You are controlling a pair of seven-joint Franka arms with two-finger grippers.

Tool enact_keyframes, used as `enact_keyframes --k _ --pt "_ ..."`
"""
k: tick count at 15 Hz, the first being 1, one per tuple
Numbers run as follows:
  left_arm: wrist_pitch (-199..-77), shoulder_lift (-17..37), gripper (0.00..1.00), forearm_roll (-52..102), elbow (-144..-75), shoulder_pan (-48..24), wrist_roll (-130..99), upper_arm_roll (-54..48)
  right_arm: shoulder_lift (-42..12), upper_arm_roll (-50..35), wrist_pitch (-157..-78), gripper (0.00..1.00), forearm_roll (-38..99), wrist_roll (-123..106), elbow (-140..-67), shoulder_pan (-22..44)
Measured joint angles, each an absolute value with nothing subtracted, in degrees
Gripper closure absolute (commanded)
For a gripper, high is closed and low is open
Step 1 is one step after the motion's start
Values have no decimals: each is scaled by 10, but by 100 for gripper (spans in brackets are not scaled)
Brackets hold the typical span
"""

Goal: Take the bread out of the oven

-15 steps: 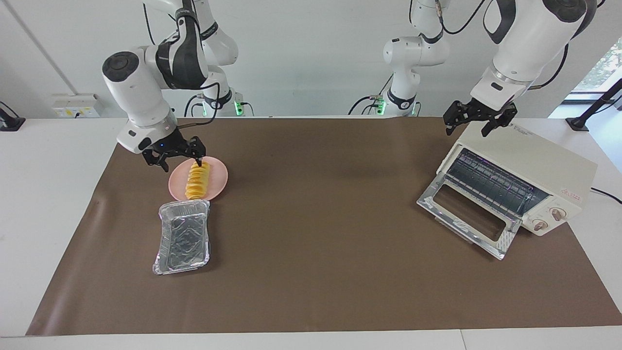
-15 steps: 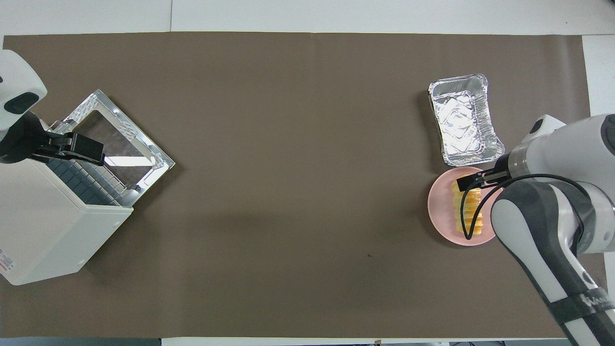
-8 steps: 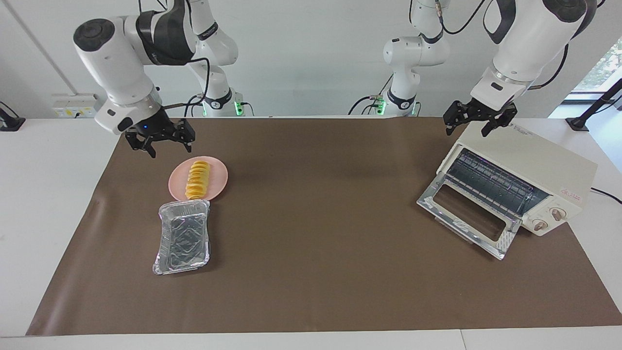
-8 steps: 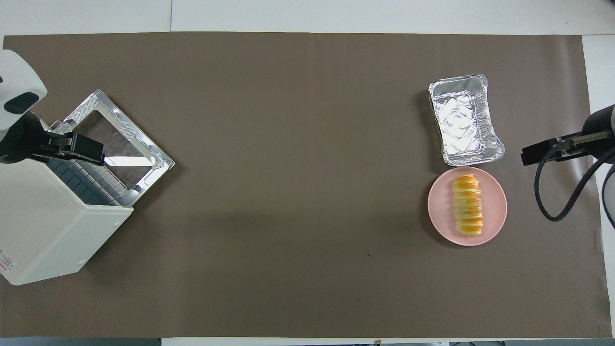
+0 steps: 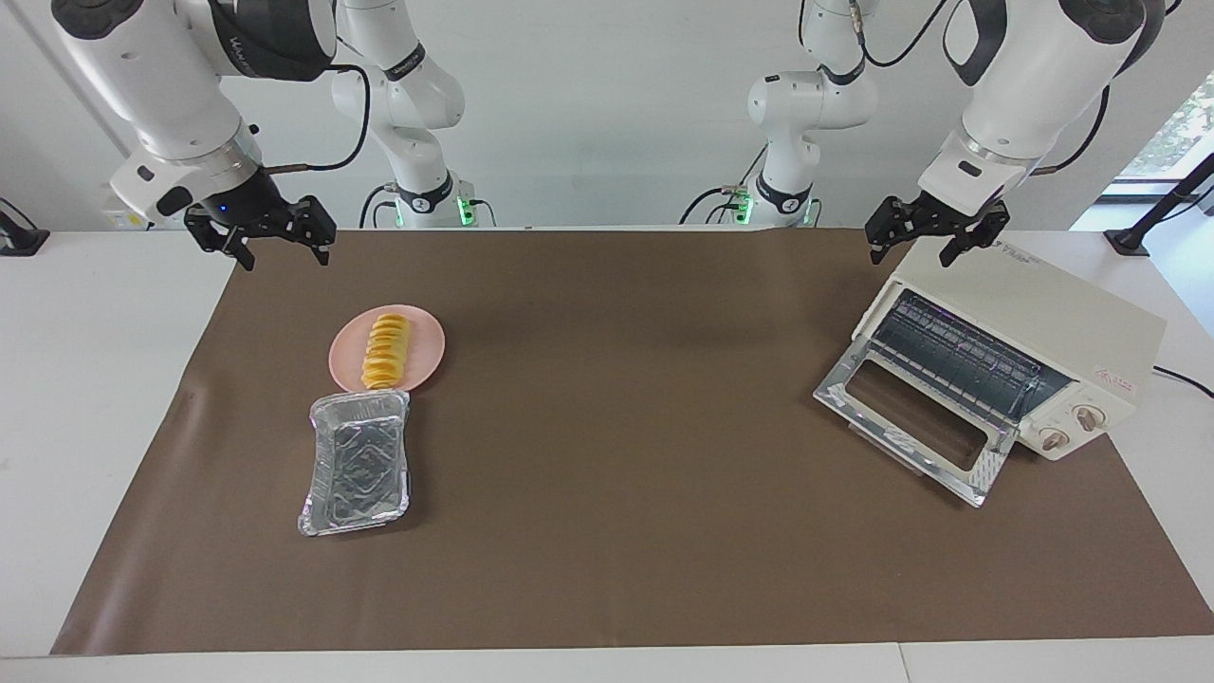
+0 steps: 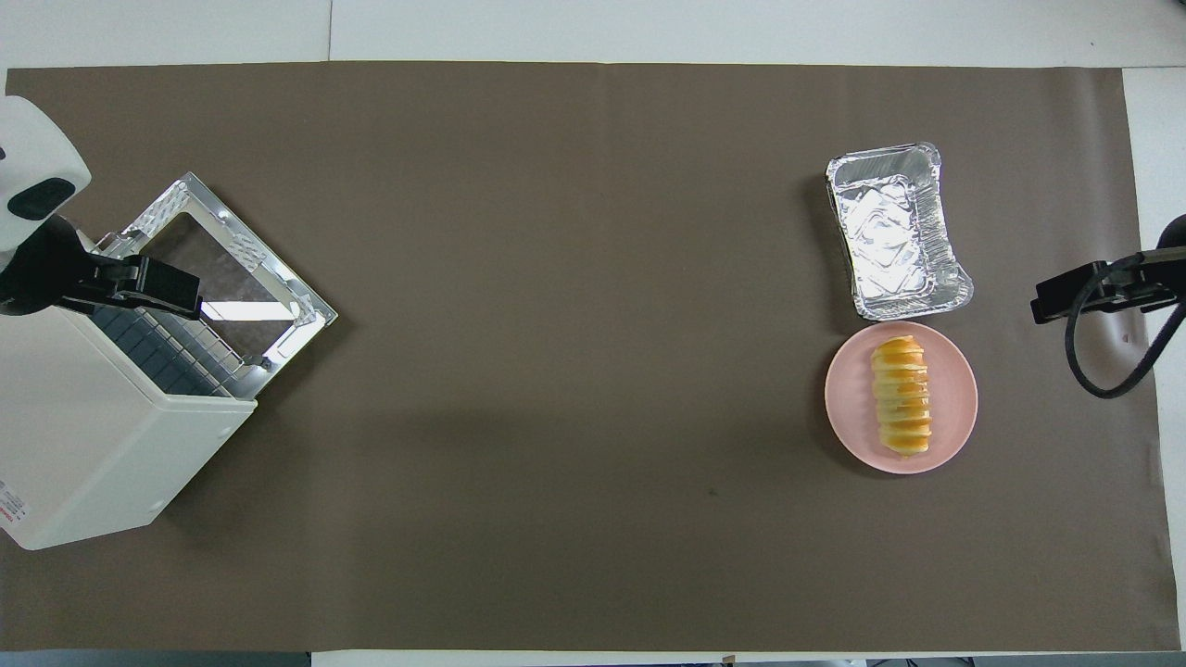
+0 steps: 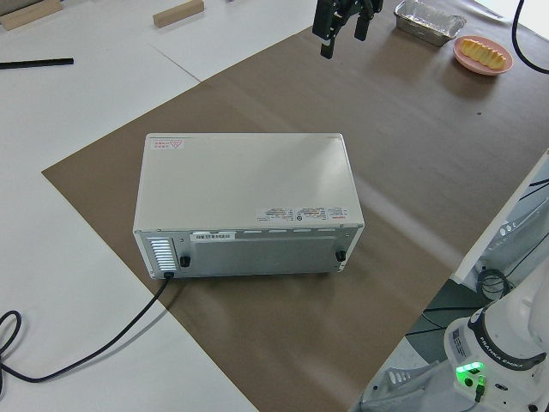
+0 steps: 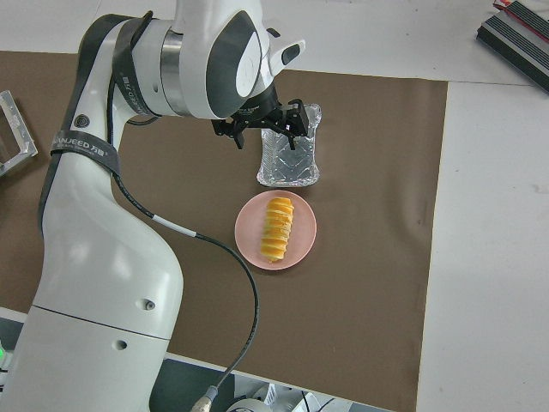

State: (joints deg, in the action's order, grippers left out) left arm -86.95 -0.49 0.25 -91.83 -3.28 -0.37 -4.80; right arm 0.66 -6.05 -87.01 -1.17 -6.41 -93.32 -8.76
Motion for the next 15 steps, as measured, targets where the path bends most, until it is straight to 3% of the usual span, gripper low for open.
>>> enact_keyframes --k 15 --pt "-870 -5 0 3 -918 -33 -4 -48 3 -61 -866 0 -12 -27 -932 -92"
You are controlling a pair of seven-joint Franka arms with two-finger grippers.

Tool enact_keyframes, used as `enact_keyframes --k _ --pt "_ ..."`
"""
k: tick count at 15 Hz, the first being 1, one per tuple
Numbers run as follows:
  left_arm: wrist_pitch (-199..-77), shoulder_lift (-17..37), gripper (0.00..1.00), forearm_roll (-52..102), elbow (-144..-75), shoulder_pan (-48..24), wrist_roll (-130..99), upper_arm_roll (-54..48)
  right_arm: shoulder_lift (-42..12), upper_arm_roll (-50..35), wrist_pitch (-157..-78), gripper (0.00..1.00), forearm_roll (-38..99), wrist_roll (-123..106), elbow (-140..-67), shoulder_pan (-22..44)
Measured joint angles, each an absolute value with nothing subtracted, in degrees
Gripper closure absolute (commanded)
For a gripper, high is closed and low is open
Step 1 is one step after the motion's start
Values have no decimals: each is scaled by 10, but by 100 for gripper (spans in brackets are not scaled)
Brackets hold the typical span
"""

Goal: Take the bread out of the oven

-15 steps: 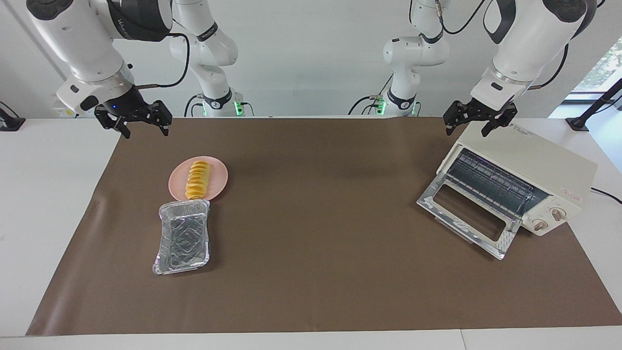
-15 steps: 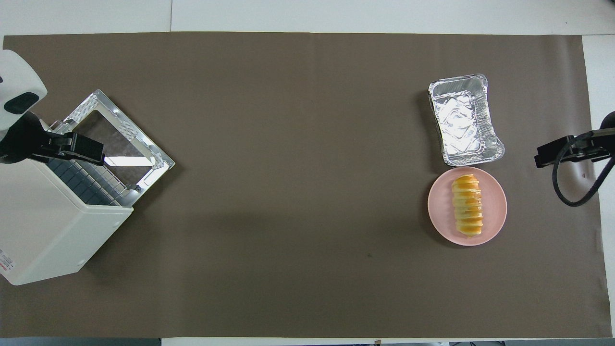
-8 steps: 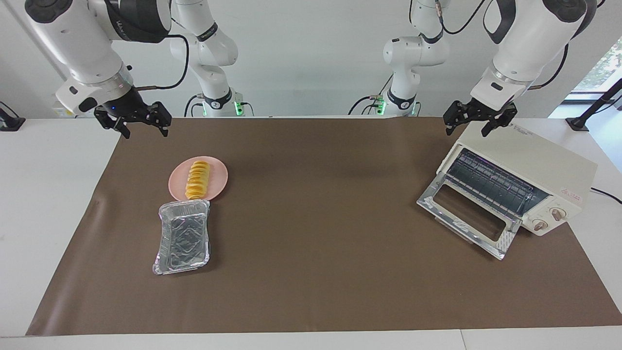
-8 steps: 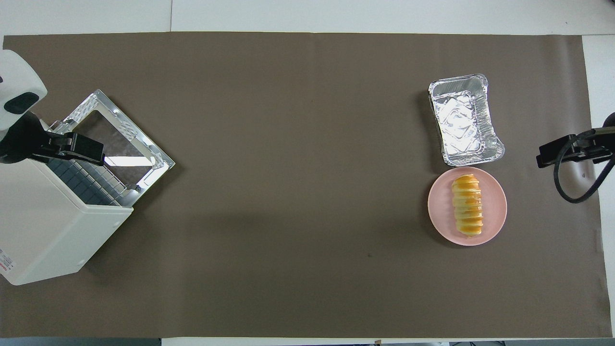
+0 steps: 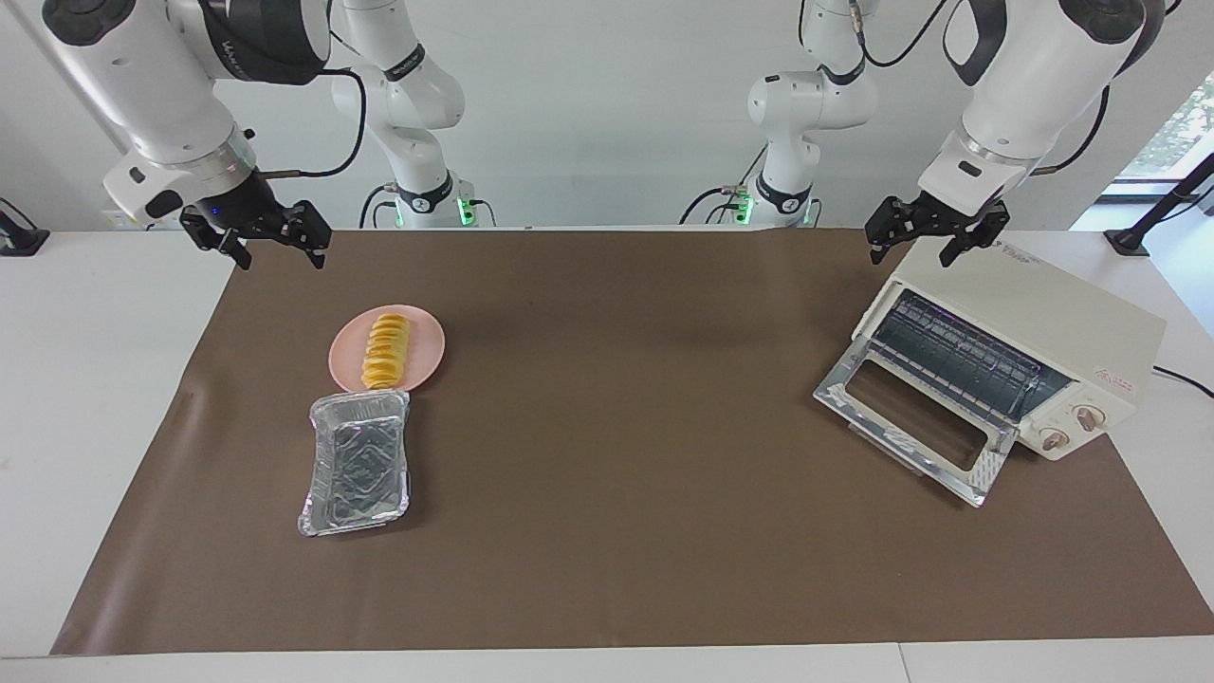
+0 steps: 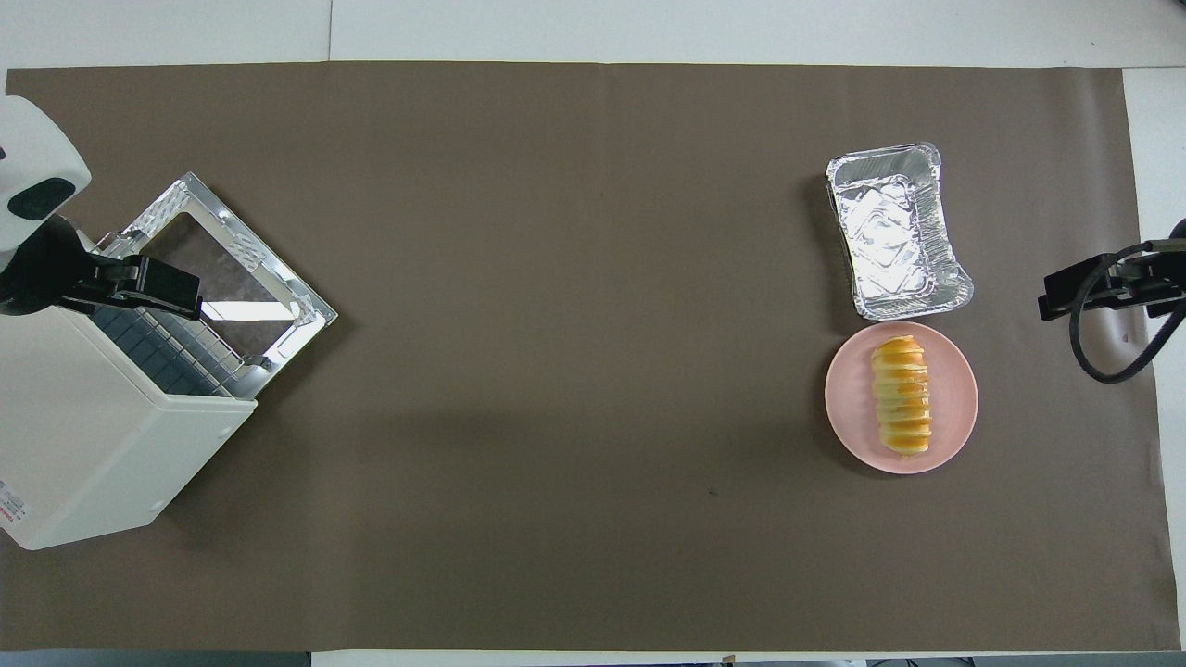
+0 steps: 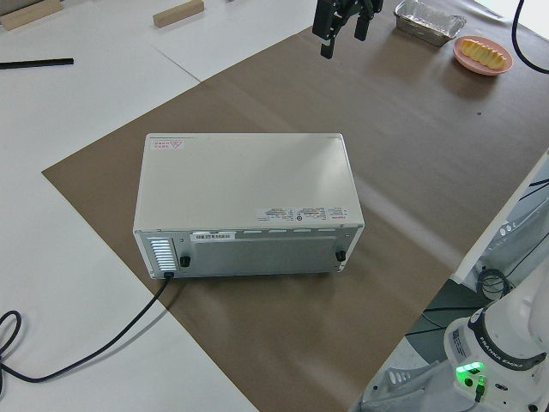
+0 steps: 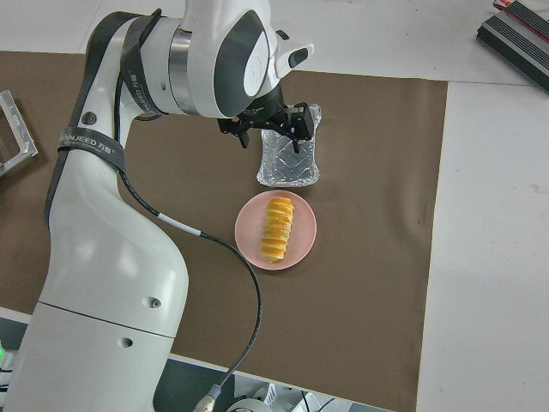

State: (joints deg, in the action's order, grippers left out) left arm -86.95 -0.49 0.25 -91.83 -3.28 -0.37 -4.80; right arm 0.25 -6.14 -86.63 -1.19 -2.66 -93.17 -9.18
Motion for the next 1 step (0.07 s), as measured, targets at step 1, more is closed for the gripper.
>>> enact_keyframes --k 1 --pt "-870 -5 0 3 -918 -33 -4 -48 3 -62 -866 0 -12 -27 -932 -92"
